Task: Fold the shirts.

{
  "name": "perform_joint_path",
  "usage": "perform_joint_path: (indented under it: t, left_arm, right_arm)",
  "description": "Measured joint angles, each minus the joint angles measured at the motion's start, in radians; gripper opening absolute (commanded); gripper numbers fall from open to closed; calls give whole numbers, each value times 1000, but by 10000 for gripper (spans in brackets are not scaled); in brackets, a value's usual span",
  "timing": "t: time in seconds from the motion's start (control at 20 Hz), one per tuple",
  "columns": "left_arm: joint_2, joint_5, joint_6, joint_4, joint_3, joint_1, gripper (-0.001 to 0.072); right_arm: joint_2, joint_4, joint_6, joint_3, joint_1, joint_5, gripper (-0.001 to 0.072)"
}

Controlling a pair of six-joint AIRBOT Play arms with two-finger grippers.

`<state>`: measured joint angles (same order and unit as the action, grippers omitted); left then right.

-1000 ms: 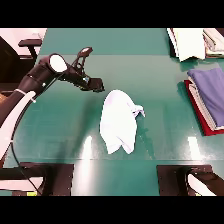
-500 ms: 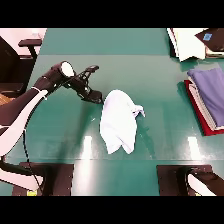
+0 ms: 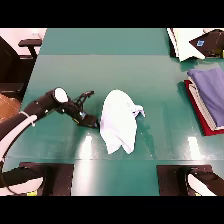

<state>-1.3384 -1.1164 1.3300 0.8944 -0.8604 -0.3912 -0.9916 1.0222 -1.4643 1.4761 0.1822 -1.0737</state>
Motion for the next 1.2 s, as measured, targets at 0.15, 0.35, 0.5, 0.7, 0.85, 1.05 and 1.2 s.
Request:
perform_joint_path:
  t: [0.15, 0.35, 0.5, 0.7, 0.85, 1.05, 1.2]
  left_arm:
    - [30, 81, -1, -41, 71, -95, 541]
    - [42, 215, 37, -58, 106, -178, 43]
    - [47, 257, 63, -56, 103, -167, 30]
    - [69, 214, 78, 11, 27, -41, 30]
    - [88, 154, 82, 103, -75, 97, 30]
    - [97, 104, 83, 189, -184, 237, 30]
    - [99, 89, 82, 221, -217, 283, 30]
  right_arm:
    - [0, 0, 0, -2, 0, 13, 14]
    - [0, 0, 0, -2, 0, 17, 13]
    - [0, 0, 0, -2, 0, 4, 13]
    - [-10, 14, 0, -2, 0, -58, 13]
    - [-63, 51, 0, -3, 0, -165, 14]
    - [-191, 66, -1, -44, 22, -248, 483]
    - [-308, 35, -1, -121, 58, -208, 485]
